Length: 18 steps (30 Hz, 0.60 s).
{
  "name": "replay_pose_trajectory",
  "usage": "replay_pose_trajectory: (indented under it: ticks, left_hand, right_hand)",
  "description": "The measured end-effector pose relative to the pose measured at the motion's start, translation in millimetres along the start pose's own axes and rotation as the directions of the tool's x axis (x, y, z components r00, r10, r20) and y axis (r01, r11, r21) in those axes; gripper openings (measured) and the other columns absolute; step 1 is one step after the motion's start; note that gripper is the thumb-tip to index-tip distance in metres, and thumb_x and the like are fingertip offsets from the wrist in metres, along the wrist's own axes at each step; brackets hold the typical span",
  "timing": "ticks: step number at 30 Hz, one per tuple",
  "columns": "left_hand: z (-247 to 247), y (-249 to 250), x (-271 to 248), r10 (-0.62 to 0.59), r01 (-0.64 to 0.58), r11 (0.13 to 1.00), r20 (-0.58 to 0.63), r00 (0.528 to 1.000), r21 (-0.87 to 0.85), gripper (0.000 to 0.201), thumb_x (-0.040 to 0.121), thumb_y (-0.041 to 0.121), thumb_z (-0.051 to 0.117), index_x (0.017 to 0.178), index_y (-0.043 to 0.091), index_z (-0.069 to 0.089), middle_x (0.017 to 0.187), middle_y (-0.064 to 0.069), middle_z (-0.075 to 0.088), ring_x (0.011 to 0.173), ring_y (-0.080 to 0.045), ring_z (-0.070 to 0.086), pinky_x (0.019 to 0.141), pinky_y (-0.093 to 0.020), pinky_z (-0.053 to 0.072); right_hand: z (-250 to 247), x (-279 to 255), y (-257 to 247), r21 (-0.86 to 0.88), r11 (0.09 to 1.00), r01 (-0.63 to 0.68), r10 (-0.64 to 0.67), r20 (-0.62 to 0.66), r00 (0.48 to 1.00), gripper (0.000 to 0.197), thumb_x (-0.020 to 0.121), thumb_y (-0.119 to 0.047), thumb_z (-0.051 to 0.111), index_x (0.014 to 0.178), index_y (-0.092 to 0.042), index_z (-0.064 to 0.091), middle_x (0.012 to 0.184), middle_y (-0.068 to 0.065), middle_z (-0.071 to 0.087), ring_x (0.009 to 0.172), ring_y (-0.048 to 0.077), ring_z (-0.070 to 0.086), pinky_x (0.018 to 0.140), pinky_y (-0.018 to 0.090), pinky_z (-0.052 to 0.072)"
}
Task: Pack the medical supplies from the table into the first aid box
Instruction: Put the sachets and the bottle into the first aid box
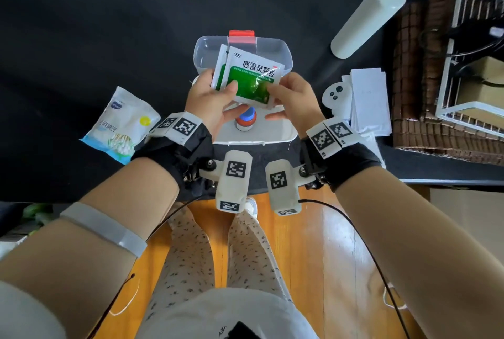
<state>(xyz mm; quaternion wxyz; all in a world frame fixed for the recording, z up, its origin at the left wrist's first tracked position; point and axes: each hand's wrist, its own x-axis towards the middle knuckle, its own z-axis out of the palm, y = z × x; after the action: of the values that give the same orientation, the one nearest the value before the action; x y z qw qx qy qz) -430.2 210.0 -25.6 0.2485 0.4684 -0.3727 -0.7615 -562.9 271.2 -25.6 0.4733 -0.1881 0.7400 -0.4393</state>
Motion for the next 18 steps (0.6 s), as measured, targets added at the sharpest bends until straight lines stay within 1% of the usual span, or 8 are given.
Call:
replay_pose_trajectory:
  ticks: [3,5,7,11,13,15,17,18]
  left_hand:
    - [-2.6,-2.2,0.1,0.001,-0.004,0.996,0.033,0.999,0.093,0.032,0.092,-0.002,0.041,0.122,0.008,0.047,0.116,-0.013,0.059,0.101,-0.027,0.062,0.069,-0.026,0.059]
    - [-2.2,-5.7,1.2,-0.025,0.014,0.989,0.071,0.997,0.149,0.036,0.093,-0.002,0.040,0.128,0.008,0.043,0.118,-0.014,0.057,0.103,-0.028,0.061,0.072,-0.028,0.060]
    - [0.9,-10.1,0.1,-0.065,0.043,0.984,0.121,0.991,0.175,0.036,0.094,0.000,0.039,0.129,0.009,0.043,0.116,-0.014,0.057,0.102,-0.029,0.061,0.082,-0.034,0.057]
    - [1.3,-18.1,-2.2,-0.060,0.038,0.988,0.147,0.987,0.150,0.021,0.095,0.007,0.041,0.112,0.012,0.053,0.109,-0.009,0.058,0.102,-0.023,0.058,0.091,-0.035,0.053]
    - [-4.1,-19.0,-1.4,0.000,-0.010,0.991,0.073,0.997,0.133,0.013,0.093,0.012,0.047,0.097,0.016,0.058,0.104,0.001,0.062,0.097,-0.015,0.061,0.084,-0.028,0.055]
    - [-13.1,-18.2,1.3,0.083,-0.077,0.985,-0.034,0.996,0.156,0.011,0.091,0.017,0.053,0.096,0.021,0.062,0.098,0.004,0.065,0.085,-0.007,0.064,0.073,-0.022,0.056]
    - [-25.5,-17.1,5.5,0.179,-0.144,0.965,-0.144,0.973,0.220,0.011,0.086,0.020,0.057,0.091,0.028,0.063,0.089,0.005,0.065,0.065,0.000,0.060,0.057,-0.017,0.048]
    - [-32.6,-17.5,8.2,0.221,-0.167,0.951,-0.195,0.956,0.260,0.012,0.083,0.020,0.059,0.088,0.030,0.063,0.085,0.005,0.064,0.059,0.001,0.056,0.054,-0.018,0.043]
  right_hand:
    - [-8.4,-1.9,2.5,-0.084,0.987,0.134,-0.138,-0.039,0.990,0.028,0.085,-0.010,0.065,0.102,-0.019,0.045,0.082,-0.006,0.049,0.077,0.013,0.055,0.064,0.024,0.052]
    - [-14.2,-1.7,2.2,-0.128,0.966,0.224,-0.223,0.022,0.975,0.035,0.085,-0.013,0.066,0.116,-0.020,0.049,0.089,-0.007,0.055,0.080,0.009,0.056,0.074,0.021,0.053]
    - [-16.8,-0.9,2.0,-0.183,0.950,0.251,-0.237,0.094,0.967,0.027,0.086,-0.009,0.064,0.113,-0.012,0.060,0.094,0.002,0.065,0.081,0.011,0.059,0.087,0.031,0.053]
    - [-18.8,3.9,6.0,-0.279,0.926,0.255,-0.242,0.081,0.967,0.017,0.084,-0.003,0.063,0.100,-0.003,0.066,0.085,0.006,0.063,0.081,0.017,0.059,0.092,0.040,0.051]
    - [-20.2,4.6,10.6,-0.301,0.922,0.244,-0.234,0.068,0.970,0.018,0.084,-0.003,0.064,0.102,-0.001,0.065,0.089,0.007,0.062,0.085,0.017,0.059,0.093,0.037,0.051]
    - [-23.7,5.0,18.9,-0.347,0.905,0.245,-0.237,0.065,0.969,0.021,0.084,-0.004,0.065,0.105,-0.004,0.065,0.089,0.002,0.060,0.079,0.005,0.058,0.086,0.023,0.049]
    - [-25.4,1.6,25.8,-0.442,0.857,0.264,-0.249,0.093,0.964,0.024,0.083,-0.005,0.066,0.106,-0.010,0.065,0.086,-0.005,0.058,0.070,-0.009,0.054,0.076,0.005,0.042]
    - [-25.5,0.4,30.3,-0.500,0.823,0.270,-0.244,0.118,0.962,0.023,0.083,-0.007,0.067,0.105,-0.010,0.066,0.087,-0.005,0.060,0.072,-0.006,0.054,0.077,0.005,0.042]
